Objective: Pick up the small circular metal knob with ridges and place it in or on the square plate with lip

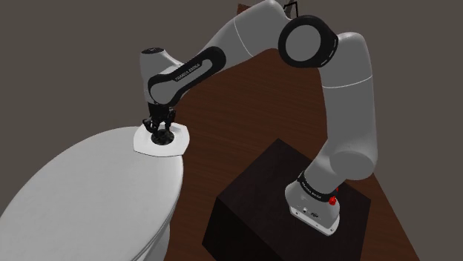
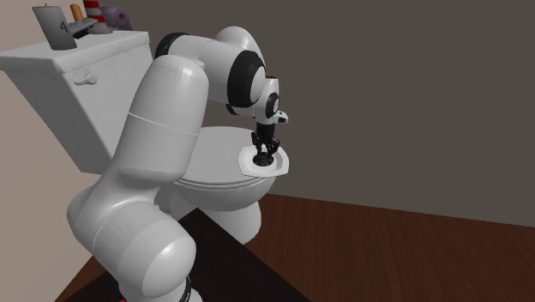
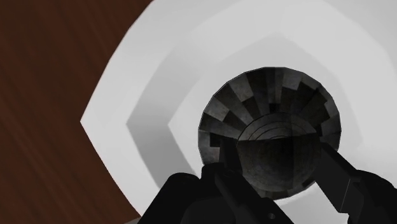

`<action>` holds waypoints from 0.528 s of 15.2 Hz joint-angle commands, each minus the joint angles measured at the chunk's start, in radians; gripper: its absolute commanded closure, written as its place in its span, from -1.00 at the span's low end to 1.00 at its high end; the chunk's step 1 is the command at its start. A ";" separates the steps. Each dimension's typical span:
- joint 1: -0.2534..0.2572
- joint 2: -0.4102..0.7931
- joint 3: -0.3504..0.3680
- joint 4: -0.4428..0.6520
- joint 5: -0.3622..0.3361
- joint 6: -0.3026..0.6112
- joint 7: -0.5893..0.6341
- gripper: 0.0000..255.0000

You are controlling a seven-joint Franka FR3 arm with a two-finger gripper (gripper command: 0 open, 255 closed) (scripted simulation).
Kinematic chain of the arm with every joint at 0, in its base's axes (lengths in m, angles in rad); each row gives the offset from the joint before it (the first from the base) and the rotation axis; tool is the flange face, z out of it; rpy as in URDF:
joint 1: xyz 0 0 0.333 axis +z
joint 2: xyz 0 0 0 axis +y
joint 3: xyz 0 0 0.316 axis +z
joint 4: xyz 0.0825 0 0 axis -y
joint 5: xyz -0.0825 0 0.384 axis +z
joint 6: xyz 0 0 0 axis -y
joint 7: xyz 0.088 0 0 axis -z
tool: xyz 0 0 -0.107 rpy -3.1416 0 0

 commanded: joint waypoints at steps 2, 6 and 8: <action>0.000 0.000 0.000 0.000 0.000 0.000 0.000 -1.00; 0.000 0.000 0.000 0.000 0.000 0.000 0.000 -1.00; -0.006 -0.040 0.009 0.009 0.011 -0.048 -0.007 -1.00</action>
